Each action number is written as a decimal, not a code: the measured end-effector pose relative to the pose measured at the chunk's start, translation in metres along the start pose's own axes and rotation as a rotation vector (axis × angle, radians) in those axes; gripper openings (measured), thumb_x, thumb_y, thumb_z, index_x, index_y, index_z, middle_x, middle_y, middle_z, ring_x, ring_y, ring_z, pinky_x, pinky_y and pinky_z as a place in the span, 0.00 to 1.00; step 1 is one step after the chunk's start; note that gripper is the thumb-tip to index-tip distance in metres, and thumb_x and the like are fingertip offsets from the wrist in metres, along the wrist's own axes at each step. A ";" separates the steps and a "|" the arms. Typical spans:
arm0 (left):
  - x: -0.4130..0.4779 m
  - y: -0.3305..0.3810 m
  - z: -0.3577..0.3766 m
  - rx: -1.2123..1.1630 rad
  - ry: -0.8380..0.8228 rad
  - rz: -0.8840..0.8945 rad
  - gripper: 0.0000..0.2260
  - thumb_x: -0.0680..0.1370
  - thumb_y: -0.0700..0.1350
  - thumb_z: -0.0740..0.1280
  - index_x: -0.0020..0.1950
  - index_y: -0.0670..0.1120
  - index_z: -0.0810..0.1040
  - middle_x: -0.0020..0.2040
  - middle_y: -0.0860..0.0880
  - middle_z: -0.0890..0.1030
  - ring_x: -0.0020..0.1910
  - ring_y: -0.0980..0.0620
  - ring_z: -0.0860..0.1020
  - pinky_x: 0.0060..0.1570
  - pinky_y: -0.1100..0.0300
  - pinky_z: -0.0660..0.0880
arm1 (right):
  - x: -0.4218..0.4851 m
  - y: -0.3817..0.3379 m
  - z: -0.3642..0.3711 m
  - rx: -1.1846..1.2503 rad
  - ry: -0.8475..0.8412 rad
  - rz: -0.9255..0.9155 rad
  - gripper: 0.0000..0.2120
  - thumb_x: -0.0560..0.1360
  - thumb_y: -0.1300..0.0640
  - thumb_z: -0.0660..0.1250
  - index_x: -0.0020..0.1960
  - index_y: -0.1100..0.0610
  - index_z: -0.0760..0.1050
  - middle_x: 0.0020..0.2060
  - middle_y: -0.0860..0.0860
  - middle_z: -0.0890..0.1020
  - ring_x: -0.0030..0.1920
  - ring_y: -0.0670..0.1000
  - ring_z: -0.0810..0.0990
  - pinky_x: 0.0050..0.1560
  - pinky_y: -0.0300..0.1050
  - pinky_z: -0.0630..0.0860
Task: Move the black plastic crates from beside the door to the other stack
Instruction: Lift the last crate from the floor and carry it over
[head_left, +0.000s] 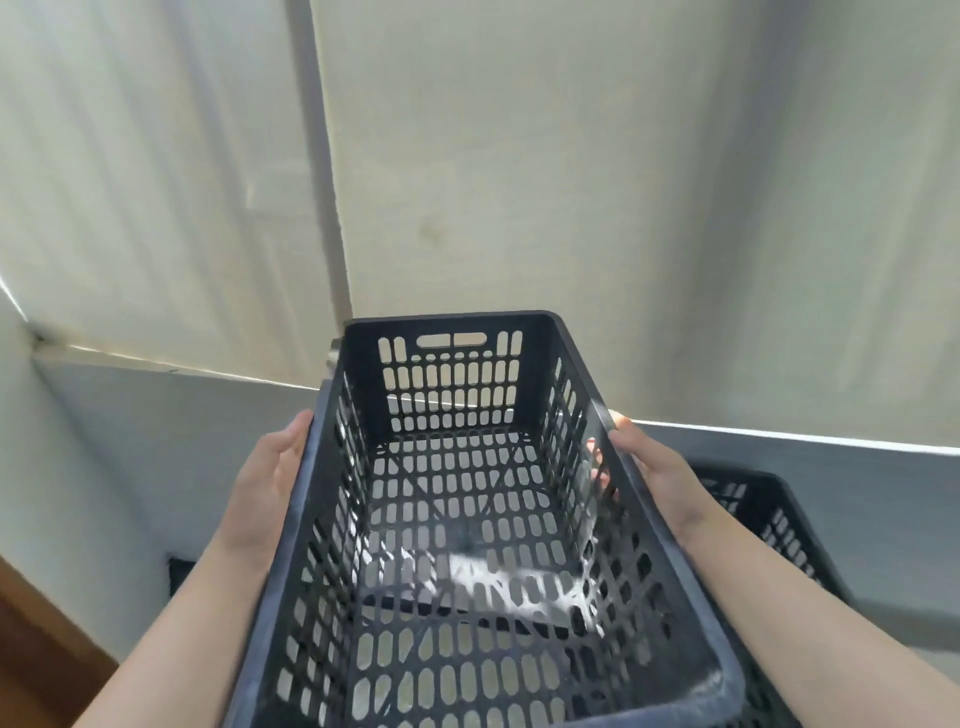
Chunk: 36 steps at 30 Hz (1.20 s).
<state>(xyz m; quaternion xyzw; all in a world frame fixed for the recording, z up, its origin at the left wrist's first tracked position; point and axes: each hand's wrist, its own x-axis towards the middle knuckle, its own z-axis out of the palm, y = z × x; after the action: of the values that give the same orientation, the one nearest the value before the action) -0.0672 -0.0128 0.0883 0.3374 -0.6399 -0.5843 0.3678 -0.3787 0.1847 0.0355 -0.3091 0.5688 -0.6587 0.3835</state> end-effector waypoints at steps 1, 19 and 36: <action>-0.002 0.002 0.013 -0.002 -0.021 0.001 0.17 0.86 0.49 0.55 0.59 0.39 0.79 0.36 0.55 0.86 0.39 0.56 0.86 0.34 0.67 0.80 | -0.011 -0.004 -0.014 0.001 0.024 -0.008 0.30 0.75 0.38 0.71 0.75 0.46 0.72 0.60 0.45 0.81 0.60 0.51 0.79 0.76 0.63 0.62; -0.043 -0.001 0.273 0.130 -0.041 0.073 0.18 0.86 0.51 0.59 0.65 0.40 0.79 0.60 0.42 0.81 0.59 0.43 0.80 0.45 0.69 0.72 | -0.133 -0.060 -0.257 0.004 0.135 -0.094 0.32 0.76 0.40 0.68 0.78 0.45 0.69 0.73 0.47 0.77 0.72 0.51 0.74 0.76 0.56 0.61; -0.060 0.020 0.381 -0.035 -0.258 0.022 0.15 0.86 0.43 0.53 0.44 0.52 0.73 0.25 0.69 0.79 0.26 0.73 0.78 0.26 0.79 0.70 | -0.155 -0.043 -0.333 -0.029 0.321 0.048 0.27 0.76 0.41 0.66 0.67 0.56 0.78 0.49 0.51 0.87 0.51 0.54 0.85 0.62 0.59 0.74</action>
<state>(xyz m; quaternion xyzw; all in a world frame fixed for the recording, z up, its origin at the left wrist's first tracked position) -0.3664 0.2314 0.0860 0.2458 -0.6755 -0.6297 0.2946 -0.5864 0.4907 0.0288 -0.1915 0.6395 -0.6819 0.2988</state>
